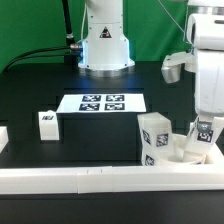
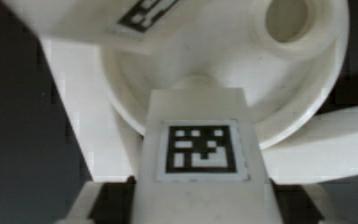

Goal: Assemble stool

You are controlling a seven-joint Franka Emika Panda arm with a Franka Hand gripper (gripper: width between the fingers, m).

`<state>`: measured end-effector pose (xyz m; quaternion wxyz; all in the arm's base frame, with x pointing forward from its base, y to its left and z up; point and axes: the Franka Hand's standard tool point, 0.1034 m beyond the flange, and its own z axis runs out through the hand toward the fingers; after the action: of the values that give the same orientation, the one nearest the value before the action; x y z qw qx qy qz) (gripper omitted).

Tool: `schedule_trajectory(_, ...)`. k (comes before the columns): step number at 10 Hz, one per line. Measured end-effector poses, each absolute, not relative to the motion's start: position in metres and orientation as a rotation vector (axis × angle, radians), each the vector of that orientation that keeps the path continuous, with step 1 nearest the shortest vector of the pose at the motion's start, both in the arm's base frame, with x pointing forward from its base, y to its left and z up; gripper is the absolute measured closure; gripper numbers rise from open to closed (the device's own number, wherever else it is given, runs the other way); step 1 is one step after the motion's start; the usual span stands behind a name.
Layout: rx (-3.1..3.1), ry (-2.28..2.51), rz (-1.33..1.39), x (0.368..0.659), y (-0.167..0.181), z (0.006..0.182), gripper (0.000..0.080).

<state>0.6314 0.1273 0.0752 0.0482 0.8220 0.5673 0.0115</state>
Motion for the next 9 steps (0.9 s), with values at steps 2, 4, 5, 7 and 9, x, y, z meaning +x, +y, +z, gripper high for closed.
schedule_trajectory(2,2.643,1.517,0.047,0.632,0.127,0.075,0.0462)
schedule_trajectory(4,2.89,1.091,0.088,0.634,0.119,0.075,0.0462)
schedule_trajectory(5,3.001,0.827,0.09,0.634,0.117,0.074,0.0462)
schedule_trajectory(7,3.153,0.387,0.055,0.639,0.11,0.082,0.0462)
schedule_trajectory(9,3.192,0.106,0.043,0.637,0.111,0.08,0.0462)
